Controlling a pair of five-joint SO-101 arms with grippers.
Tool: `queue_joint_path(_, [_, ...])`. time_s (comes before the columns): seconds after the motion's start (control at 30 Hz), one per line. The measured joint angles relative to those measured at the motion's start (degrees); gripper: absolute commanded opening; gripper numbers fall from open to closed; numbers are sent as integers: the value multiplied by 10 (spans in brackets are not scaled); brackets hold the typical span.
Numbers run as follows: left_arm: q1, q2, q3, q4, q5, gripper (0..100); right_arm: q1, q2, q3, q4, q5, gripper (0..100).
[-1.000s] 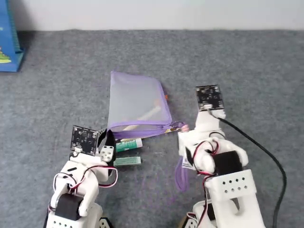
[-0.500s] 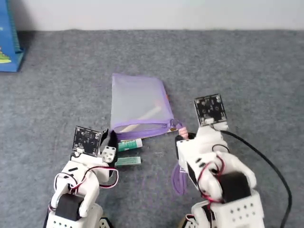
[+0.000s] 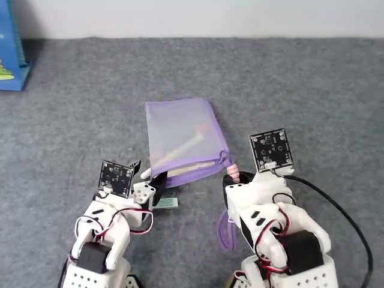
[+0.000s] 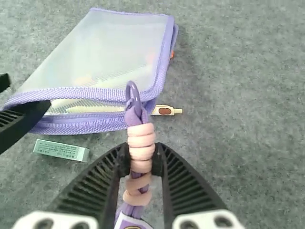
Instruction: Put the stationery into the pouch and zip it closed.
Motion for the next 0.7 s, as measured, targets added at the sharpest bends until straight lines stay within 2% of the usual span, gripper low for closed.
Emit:
queue_joint_path(0.13, [0, 0, 3, -12, 0, 88, 0, 0, 0, 5, 0, 8])
queue_joint_path(0.2, [0, 0, 3, -14, -22, 13, 0, 0, 0, 7, 0, 11])
queue_joint_path(0.33, [13, 0, 3, -14, -55, 12, 0, -2, 0, 4, 0, 43])
queue_joint_path(0.47, [15, 0, -3, -12, -57, 12, 0, -2, 0, 2, 0, 206])
queue_joint_path(0.57, [15, 0, -42, 20, -36, 12, 10, -4, 0, 6, -31, 322])
queue_joint_path(0.7, [15, 0, -106, 75, -16, 12, 33, -10, 0, 11, -49, 348])
